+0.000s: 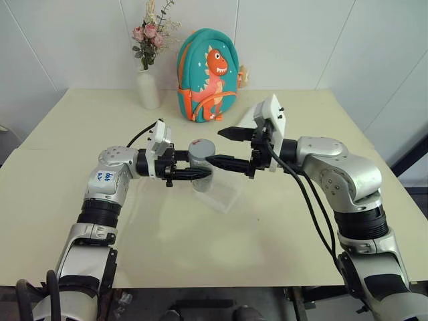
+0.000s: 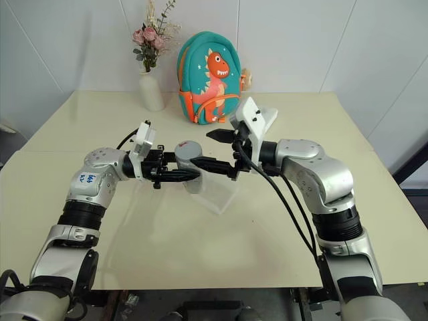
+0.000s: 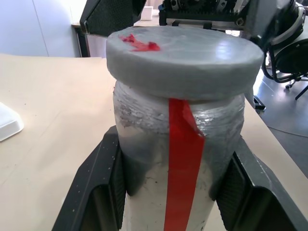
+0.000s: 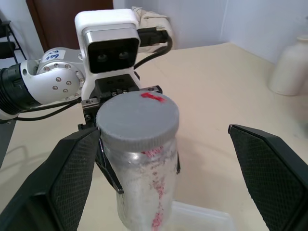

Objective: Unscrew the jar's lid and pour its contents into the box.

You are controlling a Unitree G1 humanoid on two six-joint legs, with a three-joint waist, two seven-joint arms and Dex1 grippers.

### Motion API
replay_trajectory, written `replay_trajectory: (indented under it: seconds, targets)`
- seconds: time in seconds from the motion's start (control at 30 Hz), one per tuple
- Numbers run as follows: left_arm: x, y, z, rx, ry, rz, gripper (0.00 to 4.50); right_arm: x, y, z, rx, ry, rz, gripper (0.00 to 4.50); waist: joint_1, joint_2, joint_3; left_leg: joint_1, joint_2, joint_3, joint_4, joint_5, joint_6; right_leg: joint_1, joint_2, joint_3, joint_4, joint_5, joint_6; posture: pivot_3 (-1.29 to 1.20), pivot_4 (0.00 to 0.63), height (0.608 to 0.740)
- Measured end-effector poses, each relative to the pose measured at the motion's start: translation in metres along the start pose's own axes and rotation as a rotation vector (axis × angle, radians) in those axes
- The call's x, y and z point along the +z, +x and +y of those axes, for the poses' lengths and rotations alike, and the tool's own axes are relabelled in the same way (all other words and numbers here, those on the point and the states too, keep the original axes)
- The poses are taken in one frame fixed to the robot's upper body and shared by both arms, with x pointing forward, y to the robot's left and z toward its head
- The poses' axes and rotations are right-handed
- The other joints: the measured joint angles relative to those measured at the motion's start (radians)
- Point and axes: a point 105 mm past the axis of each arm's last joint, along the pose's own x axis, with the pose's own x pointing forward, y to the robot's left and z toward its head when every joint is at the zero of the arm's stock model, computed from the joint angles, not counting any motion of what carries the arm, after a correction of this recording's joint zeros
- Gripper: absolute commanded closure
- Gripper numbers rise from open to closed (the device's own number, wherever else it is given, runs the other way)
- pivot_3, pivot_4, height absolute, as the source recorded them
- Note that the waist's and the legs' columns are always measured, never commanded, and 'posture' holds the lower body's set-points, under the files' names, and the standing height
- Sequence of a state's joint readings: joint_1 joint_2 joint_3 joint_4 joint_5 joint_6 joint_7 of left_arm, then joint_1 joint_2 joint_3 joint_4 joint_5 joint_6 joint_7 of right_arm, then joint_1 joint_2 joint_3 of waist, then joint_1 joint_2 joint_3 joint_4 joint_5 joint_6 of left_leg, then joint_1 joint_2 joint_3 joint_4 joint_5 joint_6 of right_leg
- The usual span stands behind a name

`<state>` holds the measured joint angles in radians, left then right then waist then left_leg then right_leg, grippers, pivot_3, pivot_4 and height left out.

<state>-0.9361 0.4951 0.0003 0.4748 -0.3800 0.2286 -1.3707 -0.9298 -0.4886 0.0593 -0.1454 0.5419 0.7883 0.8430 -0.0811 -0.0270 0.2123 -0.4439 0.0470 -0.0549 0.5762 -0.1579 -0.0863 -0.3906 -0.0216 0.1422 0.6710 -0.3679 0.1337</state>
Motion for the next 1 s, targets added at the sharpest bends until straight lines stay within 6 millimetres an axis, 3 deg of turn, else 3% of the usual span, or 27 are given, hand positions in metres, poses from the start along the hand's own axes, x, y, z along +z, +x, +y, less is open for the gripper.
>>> replay_trajectory:
  seconds: [0.37,0.67,1.0]
  targets:
    - [0.000,0.000,-0.002,-0.019,0.002,0.000,2.52,0.009,-0.006,-0.002,-0.031,0.031,-0.037,0.03,-0.001,0.000,0.000,0.000,0.000,0.000,0.000,0.000,0.000,0.000,0.000,0.000,0.000,0.000,0.000,0.00,0.150,0.740]
    - [-0.001,0.000,-0.002,-0.018,0.006,-0.003,2.52,0.027,0.010,0.006,-0.001,0.035,-0.118,0.03,-0.001,0.000,0.000,0.000,0.000,0.000,0.000,0.000,0.000,0.000,0.000,0.000,0.000,0.000,0.000,0.00,0.150,0.740]
    - [0.000,0.004,0.002,-0.020,0.008,-0.006,2.52,0.022,0.032,0.021,0.062,0.092,-0.147,0.03,0.000,0.000,0.000,0.000,0.000,0.000,0.000,0.000,0.000,0.000,0.000,0.000,0.000,0.000,0.000,0.00,0.150,0.740]
